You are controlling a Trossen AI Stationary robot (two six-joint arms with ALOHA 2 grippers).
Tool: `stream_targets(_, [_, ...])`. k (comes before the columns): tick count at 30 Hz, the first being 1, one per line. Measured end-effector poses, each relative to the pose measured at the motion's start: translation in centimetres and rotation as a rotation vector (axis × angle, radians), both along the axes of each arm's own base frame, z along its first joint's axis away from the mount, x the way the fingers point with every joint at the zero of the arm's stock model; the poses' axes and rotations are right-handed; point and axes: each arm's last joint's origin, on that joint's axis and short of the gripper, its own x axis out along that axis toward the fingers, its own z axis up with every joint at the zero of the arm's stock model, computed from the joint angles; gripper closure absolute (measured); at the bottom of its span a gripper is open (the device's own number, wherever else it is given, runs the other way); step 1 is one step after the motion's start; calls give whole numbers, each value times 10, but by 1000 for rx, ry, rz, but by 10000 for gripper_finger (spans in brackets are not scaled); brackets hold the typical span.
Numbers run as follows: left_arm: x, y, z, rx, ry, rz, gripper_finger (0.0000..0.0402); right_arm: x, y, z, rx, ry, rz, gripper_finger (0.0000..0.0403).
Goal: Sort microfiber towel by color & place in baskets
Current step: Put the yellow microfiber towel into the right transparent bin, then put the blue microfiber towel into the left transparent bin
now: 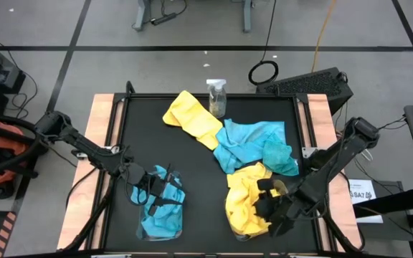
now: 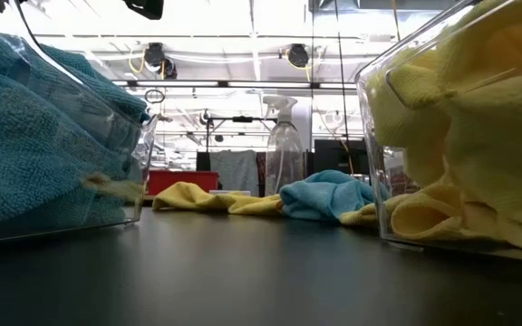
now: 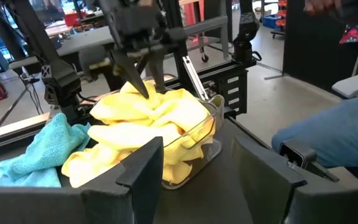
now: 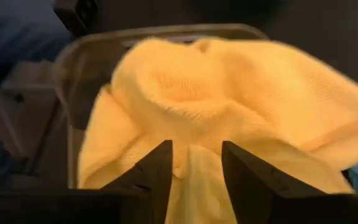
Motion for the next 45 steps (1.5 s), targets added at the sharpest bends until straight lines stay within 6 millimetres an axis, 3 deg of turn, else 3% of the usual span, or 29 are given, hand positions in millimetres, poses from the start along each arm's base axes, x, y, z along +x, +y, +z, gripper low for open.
stream_targets(12, [0,0,-1,9,13,0,205,-20,-21,45,-2,-198,13,241])
stream_targets(21, [0,0,-2,32,5,-4,205,-20,-34,56,-195,-321,-14,241])
stream_targets(27, [1,4,-2,35,12,11,205,-9,-51,56,-298,-335,-84,241])
stream_targets(32, [4,10,-3,40,21,35,205,4,-81,52,-370,-255,-163,240])
stream_targets(38, [6,13,-4,41,23,48,205,23,-121,50,-287,-152,-178,240])
stream_targets(45, [5,13,-4,41,24,48,205,51,-155,42,-146,-134,-118,240])
